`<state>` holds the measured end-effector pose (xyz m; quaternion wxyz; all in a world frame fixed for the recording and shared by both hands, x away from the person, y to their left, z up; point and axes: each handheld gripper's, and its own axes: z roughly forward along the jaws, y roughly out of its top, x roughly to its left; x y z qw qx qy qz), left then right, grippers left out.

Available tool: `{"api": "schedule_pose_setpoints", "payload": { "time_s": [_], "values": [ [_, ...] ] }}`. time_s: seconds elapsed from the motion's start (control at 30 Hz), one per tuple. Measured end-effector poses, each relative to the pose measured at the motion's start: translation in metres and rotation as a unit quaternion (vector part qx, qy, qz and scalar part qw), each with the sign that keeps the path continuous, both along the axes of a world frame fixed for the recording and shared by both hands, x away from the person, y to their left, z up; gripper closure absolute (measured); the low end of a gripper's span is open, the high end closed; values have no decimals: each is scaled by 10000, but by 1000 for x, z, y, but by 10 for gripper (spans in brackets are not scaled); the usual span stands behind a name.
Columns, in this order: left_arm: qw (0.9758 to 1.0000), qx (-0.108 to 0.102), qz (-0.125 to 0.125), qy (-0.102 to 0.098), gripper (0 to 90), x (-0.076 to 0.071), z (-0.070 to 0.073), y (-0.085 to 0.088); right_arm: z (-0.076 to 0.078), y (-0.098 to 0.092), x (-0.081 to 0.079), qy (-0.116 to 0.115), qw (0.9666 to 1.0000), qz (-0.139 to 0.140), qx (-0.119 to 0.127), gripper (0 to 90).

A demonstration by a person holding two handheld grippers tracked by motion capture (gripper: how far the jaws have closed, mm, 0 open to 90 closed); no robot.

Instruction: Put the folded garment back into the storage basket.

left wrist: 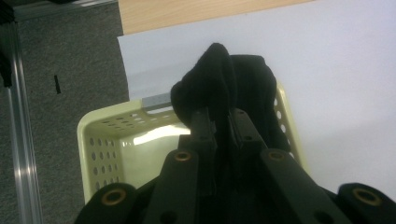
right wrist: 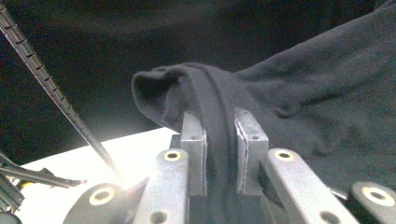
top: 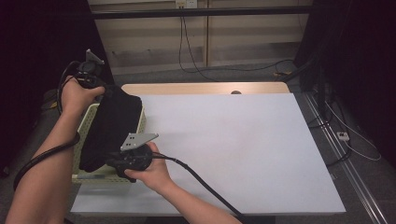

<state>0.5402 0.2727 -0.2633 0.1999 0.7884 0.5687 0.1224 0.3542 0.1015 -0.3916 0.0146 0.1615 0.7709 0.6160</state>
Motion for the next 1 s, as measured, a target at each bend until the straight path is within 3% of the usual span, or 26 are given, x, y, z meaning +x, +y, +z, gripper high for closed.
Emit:
{"api": "schedule_pose_setpoints", "payload": {
  "time_s": [0.83,0.9,0.93,1.0],
  "values": [
    [9998,-142,141,98,821,1,-20,23,-6,12,4,39,9998,109,-153,771],
    [9999,-109,82,-21,805,1,-26,27,-6,16,5,48,9997,140,-189,748],
    [9998,0,95,-161,726,2,-30,30,-7,19,6,55,9995,145,-275,690],
    [9980,329,296,-450,384,3,-36,34,-6,24,4,-25,9991,0,-431,538]
  ]
}}
